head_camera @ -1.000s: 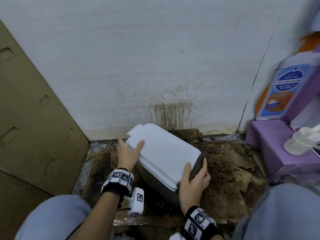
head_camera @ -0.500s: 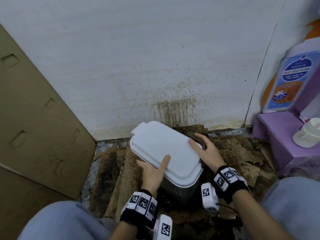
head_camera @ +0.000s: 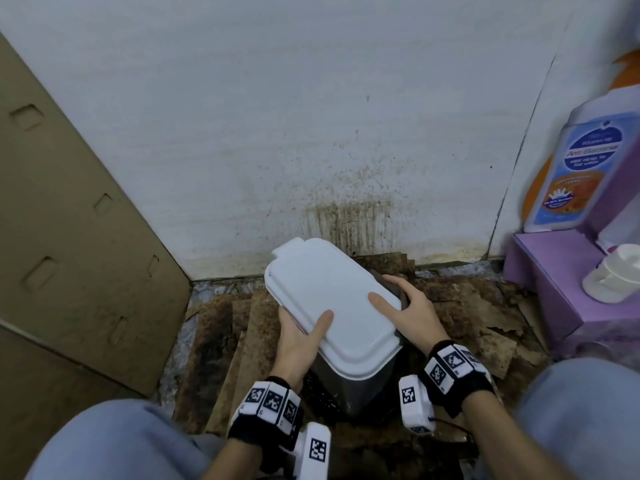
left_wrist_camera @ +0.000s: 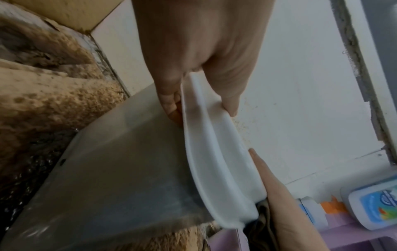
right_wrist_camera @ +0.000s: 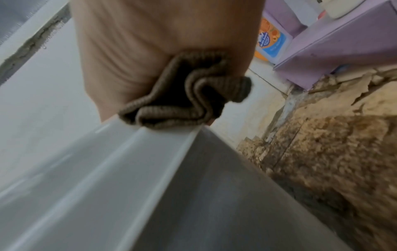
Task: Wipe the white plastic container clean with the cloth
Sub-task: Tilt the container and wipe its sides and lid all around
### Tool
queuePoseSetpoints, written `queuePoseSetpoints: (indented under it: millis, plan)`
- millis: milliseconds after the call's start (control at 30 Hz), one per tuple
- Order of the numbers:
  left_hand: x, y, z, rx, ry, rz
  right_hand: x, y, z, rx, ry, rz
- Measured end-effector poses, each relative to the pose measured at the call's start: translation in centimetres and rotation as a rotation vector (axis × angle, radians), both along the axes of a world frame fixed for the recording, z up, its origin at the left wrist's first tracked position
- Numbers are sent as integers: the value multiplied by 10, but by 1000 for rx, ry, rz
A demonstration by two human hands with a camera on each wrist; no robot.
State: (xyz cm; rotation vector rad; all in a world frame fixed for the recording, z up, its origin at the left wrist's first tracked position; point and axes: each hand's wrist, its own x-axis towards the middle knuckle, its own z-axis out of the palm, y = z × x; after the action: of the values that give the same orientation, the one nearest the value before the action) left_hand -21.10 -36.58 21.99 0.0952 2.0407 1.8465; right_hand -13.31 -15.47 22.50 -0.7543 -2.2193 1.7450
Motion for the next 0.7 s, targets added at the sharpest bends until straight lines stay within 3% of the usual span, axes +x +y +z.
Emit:
queuePoseSetpoints:
  millis: [200,367,700]
  plan:
    - [-26,-15,16,-36,-3,-178,15,-51,-11,-41,-14,-275]
    - [-41,-18,15,-58,-58,-210,20,-95,-13,25,-36,-470]
    - [-46,-29,15,-76,-110,-302,14,-117,-26,96,-8,-524]
